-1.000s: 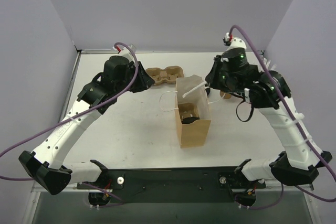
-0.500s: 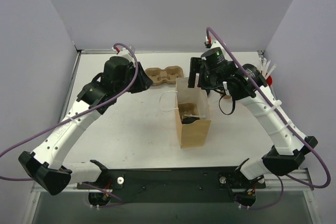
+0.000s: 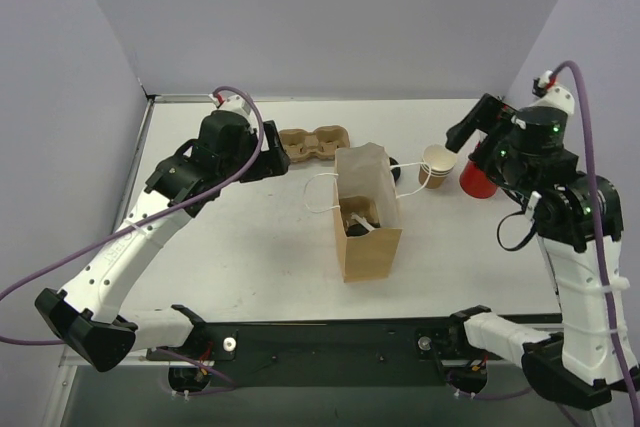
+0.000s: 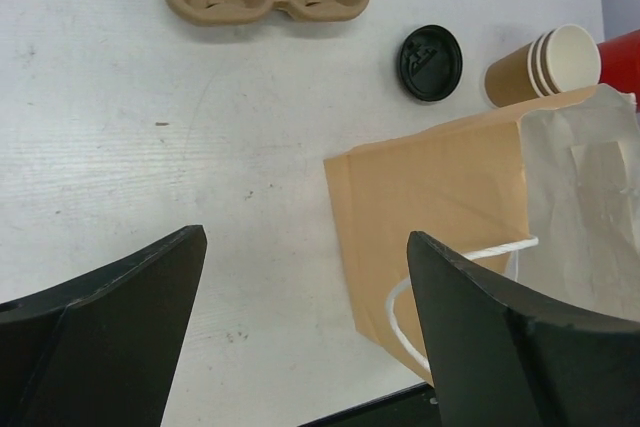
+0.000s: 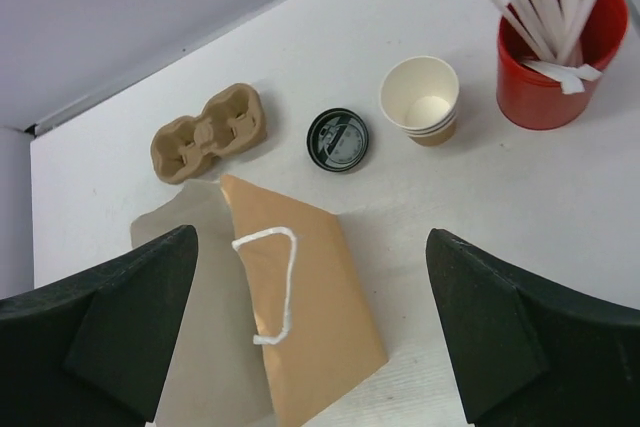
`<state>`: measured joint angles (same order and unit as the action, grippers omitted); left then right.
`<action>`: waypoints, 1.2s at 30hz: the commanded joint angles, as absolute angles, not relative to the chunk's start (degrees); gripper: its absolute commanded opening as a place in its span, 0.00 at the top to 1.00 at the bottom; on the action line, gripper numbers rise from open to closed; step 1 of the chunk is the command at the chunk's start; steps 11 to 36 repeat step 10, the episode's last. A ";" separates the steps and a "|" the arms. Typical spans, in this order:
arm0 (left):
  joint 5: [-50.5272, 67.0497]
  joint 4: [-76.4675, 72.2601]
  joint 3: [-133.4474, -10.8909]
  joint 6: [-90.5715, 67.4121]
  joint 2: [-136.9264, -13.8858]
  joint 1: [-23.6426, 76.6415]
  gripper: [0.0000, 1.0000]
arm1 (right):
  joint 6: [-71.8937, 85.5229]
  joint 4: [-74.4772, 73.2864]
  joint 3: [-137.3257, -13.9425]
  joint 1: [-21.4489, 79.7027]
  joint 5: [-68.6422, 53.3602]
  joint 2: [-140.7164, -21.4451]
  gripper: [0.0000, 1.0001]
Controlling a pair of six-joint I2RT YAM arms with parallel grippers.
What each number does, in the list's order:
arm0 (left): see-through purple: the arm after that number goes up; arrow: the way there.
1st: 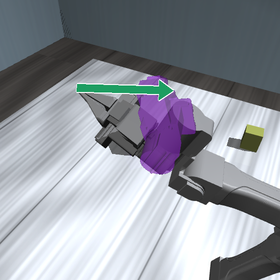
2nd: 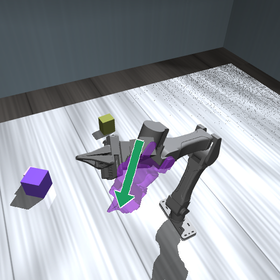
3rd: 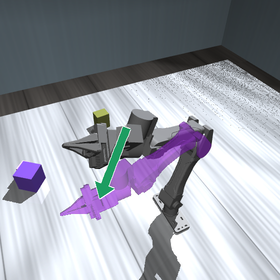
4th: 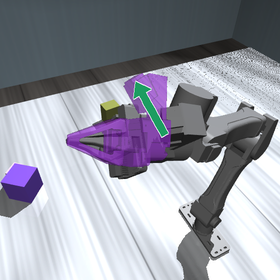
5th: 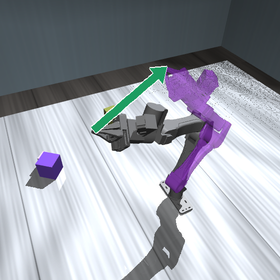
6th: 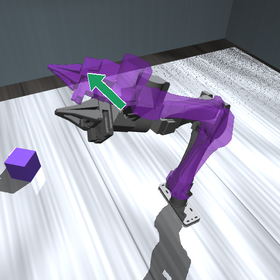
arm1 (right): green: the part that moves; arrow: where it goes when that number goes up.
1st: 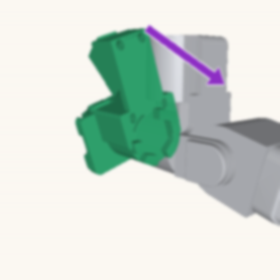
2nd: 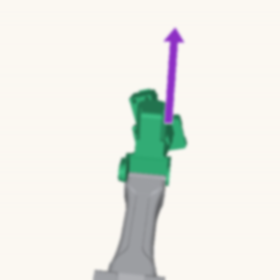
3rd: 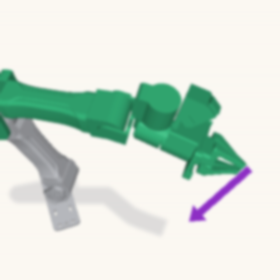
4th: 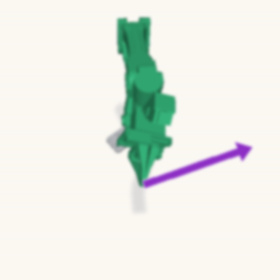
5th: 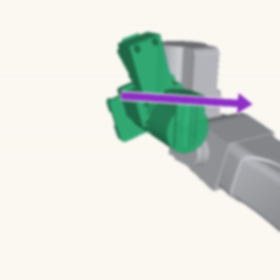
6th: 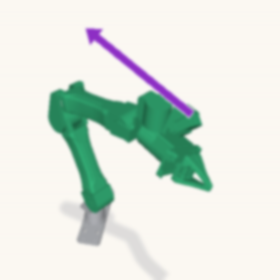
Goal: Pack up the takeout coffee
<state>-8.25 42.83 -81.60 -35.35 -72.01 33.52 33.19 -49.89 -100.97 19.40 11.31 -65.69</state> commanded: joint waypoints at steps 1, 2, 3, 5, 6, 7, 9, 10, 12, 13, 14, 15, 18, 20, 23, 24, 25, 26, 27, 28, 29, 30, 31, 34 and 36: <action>-13.27 45.79 -84.03 -34.19 -71.19 33.05 0.06 | 35.85 -47.20 -94.76 13.72 8.18 -60.83 0.09; -13.53 45.62 -83.68 -33.84 -70.76 33.05 0.06 | 35.95 -46.41 -93.88 12.58 8.17 -60.04 0.09; -13.88 45.18 -82.54 -33.58 -70.32 33.05 0.06 | 35.95 -46.06 -92.39 12.31 8.17 -58.81 0.09; -13.80 43.87 -81.65 -32.96 -69.26 33.05 0.05 | 36.12 -45.53 -91.32 11.95 8.26 -58.01 0.08; -14.49 43.60 -81.39 -33.13 -69.08 33.05 0.05 | 36.12 -45.44 -91.14 11.87 8.17 -57.57 0.09; -14.94 43.77 -81.39 -33.48 -69.00 33.05 0.05 | 36.12 -45.44 -90.79 11.87 8.09 -57.57 0.08; -14.68 43.77 -81.56 -32.52 -69.17 33.05 0.04 | 36.21 -45.53 -90.53 11.95 7.91 -57.57 0.08; -15.03 44.12 -81.91 -32.52 -69.52 33.05 0.04 | 36.21 -45.53 -90.53 11.87 7.65 -57.57 0.08; -15.03 44.12 -81.91 -32.52 -69.52 33.05 0.04 | 36.21 -45.53 -90.53 11.87 7.65 -57.57 0.08; -15.03 44.12 -81.91 -32.52 -69.52 33.05 0.04 | 36.21 -45.53 -90.53 11.87 7.65 -57.57 0.08; -15.03 44.12 -81.91 -32.52 -69.52 33.05 0.04 | 36.21 -45.53 -90.53 11.87 7.65 -57.57 0.08; -15.03 44.12 -81.91 -32.52 -69.52 33.05 0.04 | 36.21 -45.53 -90.53 11.87 7.65 -57.57 0.08; -15.03 44.12 -81.91 -32.52 -69.52 33.05 0.04 | 36.21 -45.53 -90.53 11.87 7.65 -57.57 0.08; -15.03 44.12 -81.91 -32.52 -69.52 33.05 0.04 | 36.21 -45.53 -90.53 11.87 7.65 -57.57 0.08; -15.03 44.12 -81.91 -32.52 -69.52 33.05 0.04 | 36.21 -45.53 -90.53 11.87 7.65 -57.57 0.08; -15.03 44.12 -81.91 -32.52 -69.52 33.05 0.04 | 36.21 -45.53 -90.53 11.87 7.65 -57.57 0.08; -15.03 44.12 -81.91 -32.52 -69.52 33.05 0.04 | 36.21 -45.53 -90.53 11.87 7.65 -57.57 0.08; -15.03 44.12 -81.91 -32.52 -69.52 33.05 0.04 | 36.21 -45.53 -90.53 11.87 7.65 -57.57 0.08; -15.03 44.12 -81.91 -32.52 -69.52 33.05 0.04 | 36.21 -45.53 -90.53 11.87 7.65 -57.57 0.08; -15.03 44.12 -81.91 -32.52 -69.52 33.05 0.04 | 36.21 -45.53 -90.53 11.87 7.65 -57.57 0.08; -15.03 44.12 -81.91 -32.52 -69.52 33.05 0.04 | 36.21 -45.53 -90.53 11.87 7.65 -57.57 0.08; -15.03 44.12 -81.91 -32.52 -69.52 33.05 0.04 | 36.21 -45.53 -90.53 11.87 7.65 -57.57 0.08; -15.03 44.12 -81.91 -32.52 -69.52 33.05 0.04 | 36.21 -45.53 -90.53 11.87 7.65 -57.57 0.08; -15.03 44.12 -81.91 -32.52 -69.52 33.05 0.04 | 36.21 -45.53 -90.53 11.87 7.65 -57.57 0.08; -15.03 44.12 -81.91 -32.52 -69.52 33.05 0.04 | 36.21 -45.53 -90.53 11.87 7.65 -57.57 0.08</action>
